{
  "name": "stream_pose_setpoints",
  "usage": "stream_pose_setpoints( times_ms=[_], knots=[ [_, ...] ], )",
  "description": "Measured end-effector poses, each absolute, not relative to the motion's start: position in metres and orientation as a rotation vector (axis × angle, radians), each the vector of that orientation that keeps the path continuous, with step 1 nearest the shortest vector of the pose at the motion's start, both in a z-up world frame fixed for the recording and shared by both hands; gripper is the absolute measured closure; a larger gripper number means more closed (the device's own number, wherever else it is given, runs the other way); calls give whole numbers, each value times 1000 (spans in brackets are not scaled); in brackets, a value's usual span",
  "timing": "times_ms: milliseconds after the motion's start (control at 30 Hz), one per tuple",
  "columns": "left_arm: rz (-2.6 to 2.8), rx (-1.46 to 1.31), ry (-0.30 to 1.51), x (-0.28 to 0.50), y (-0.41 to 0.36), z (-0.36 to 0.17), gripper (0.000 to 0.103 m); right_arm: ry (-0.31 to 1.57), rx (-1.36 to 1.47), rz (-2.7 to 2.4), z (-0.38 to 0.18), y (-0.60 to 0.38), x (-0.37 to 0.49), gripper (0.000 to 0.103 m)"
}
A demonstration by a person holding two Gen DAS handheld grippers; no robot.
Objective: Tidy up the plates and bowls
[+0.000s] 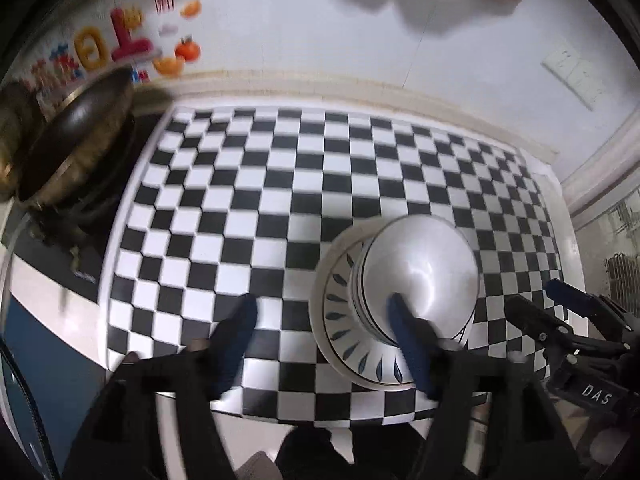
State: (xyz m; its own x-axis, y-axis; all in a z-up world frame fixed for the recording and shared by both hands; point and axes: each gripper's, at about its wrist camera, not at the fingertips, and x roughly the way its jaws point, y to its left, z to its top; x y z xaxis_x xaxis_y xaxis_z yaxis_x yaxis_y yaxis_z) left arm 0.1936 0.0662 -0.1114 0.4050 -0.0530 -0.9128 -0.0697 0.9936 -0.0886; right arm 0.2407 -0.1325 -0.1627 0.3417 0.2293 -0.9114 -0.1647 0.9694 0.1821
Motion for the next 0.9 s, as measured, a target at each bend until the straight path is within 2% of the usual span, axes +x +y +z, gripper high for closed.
stream_pose_setpoints(
  times_ms=[133, 200, 433, 900],
  knots=[
    [2, -62, 1093, 182, 63, -90, 21, 1137, 80, 201, -140, -131, 224, 15],
    [-10, -53, 1077, 177, 62, -84, 15, 1115, 71, 170, -131, -130, 215, 14],
    [-35, -43, 1026, 148, 53, -57, 15, 1056, 77, 125, -100, -130, 178, 13],
    [6, -26, 861, 32, 33, 42, 15, 856, 75, 86, 13, -151, 43, 12]
  ],
)
